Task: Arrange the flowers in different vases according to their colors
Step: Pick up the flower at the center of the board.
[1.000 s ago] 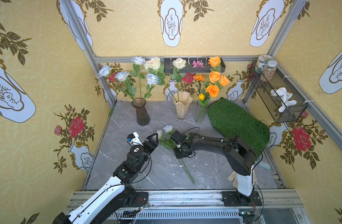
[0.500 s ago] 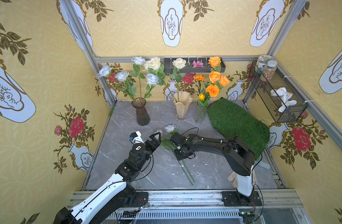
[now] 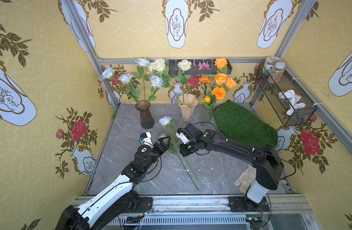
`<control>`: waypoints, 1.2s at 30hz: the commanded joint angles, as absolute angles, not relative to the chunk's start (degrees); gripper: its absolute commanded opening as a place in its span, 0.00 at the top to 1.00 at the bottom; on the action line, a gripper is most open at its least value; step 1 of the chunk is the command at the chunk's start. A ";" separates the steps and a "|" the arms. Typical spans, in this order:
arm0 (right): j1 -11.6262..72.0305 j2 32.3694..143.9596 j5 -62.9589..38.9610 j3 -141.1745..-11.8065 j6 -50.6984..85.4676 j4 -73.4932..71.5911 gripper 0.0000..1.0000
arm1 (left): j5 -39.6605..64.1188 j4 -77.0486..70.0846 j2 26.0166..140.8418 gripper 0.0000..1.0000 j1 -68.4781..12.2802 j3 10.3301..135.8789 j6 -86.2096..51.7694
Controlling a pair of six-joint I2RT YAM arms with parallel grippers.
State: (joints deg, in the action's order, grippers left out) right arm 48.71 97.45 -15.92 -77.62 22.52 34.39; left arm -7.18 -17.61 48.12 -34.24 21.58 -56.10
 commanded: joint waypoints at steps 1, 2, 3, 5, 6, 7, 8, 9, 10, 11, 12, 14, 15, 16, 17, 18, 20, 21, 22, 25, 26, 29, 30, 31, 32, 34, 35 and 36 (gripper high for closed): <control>47.84 94.96 -25.25 -75.84 23.80 28.63 1.00 | -0.98 -24.20 49.10 0.22 -34.45 20.86 -55.27; 47.56 94.08 -25.35 -75.00 23.90 27.46 1.00 | -0.06 -25.06 49.51 0.26 -34.45 20.76 -55.37; 47.42 93.44 -25.31 -74.65 24.00 26.84 1.00 | 0.76 -25.74 49.89 0.29 -34.45 20.73 -55.45; 46.95 92.27 -25.39 -73.76 24.36 25.59 1.00 | 2.66 -27.65 51.26 0.32 -34.54 20.66 -55.87; 46.80 91.91 -25.55 -73.57 24.58 25.32 1.00 | 3.58 -28.64 52.21 0.33 -34.52 20.82 -56.02; 46.77 91.61 -25.83 -73.33 24.62 24.84 1.00 | 4.96 -29.59 53.60 0.34 -34.54 21.19 -56.28; 46.83 91.27 -26.01 -73.29 24.83 24.48 1.00 | 6.48 -30.38 55.13 0.36 -34.49 21.66 -56.42; 46.78 91.02 -26.10 -73.30 25.04 24.23 1.00 | 7.73 -31.04 56.62 0.39 -34.49 22.27 -56.51; 46.83 90.74 -26.12 -73.28 25.13 23.97 1.00 | 8.98 -31.42 58.31 0.43 -34.48 23.02 -56.60; 46.81 90.39 -26.02 -73.29 25.43 23.61 1.00 | 9.65 -31.62 59.73 0.46 -34.47 23.64 -56.69; 46.83 90.06 -26.00 -73.23 25.66 23.49 1.00 | 9.99 -31.70 60.42 0.48 -34.52 23.98 -56.77; 46.76 89.37 -25.71 -73.21 25.83 23.22 1.00 | 9.79 -31.76 60.83 0.52 -34.51 24.04 -56.94; 46.78 89.11 -25.55 -73.04 25.84 23.15 1.00 | 9.54 -31.72 60.49 0.54 -34.46 23.91 -56.95; 46.78 88.80 -25.34 -72.98 25.82 23.20 1.00 | 9.08 -31.66 59.90 0.55 -34.52 23.53 -57.03; 46.76 88.62 -25.08 -72.91 25.80 23.35 1.00 | 8.61 -31.73 59.41 0.57 -34.45 23.18 -57.12; 46.90 88.51 -24.74 -72.80 25.82 23.52 1.00 | 8.36 -31.75 58.87 0.60 -34.53 22.84 -57.20; 47.11 88.42 -24.44 -72.65 25.91 23.73 1.00 | 8.75 -32.14 58.71 0.67 -34.53 22.68 -57.15; 47.24 88.33 -24.11 -72.60 26.08 23.66 1.00 | 9.25 -32.32 59.02 0.69 -34.51 22.76 -57.13; 47.42 88.46 -23.71 -72.52 26.07 23.71 1.00 | 9.64 -32.48 59.43 0.70 -34.49 22.92 -57.19; 48.21 88.88 -22.62 -72.90 26.15 23.81 1.00 | 10.18 -32.85 60.11 0.76 -34.47 23.12 -57.22; 48.42 89.02 -22.37 -73.01 26.28 23.76 1.00 | 10.27 -32.82 60.03 0.78 -34.53 23.15 -57.15; 49.20 89.86 -21.62 -73.76 26.29 24.30 1.00 | 10.33 -32.87 59.79 0.83 -34.53 23.01 -57.06; 49.37 90.15 -21.30 -74.12 26.35 24.64 1.00 | 10.28 -32.87 59.64 0.86 -34.46 22.86 -57.04; 49.56 90.36 -20.97 -74.46 26.29 24.86 1.00 | 10.00 -32.82 59.48 0.89 -34.53 22.81 -57.04; 49.65 90.43 -20.64 -74.69 26.30 25.19 1.00 | 9.67 -32.82 59.25 0.92 -34.47 22.62 -57.04; 49.76 90.44 -19.86 -75.10 26.51 25.55 1.00 | 8.62 -32.79 58.73 1.00 -34.53 22.31 -57.13; 49.87 90.35 -19.35 -75.32 26.62 25.85 1.00 | 8.29 -32.76 58.55 1.00 -34.46 22.12 -57.13; 49.98 90.27 -18.57 -75.58 26.58 26.24 1.00 | 7.82 -32.69 58.33 1.00 -34.46 22.05 -57.13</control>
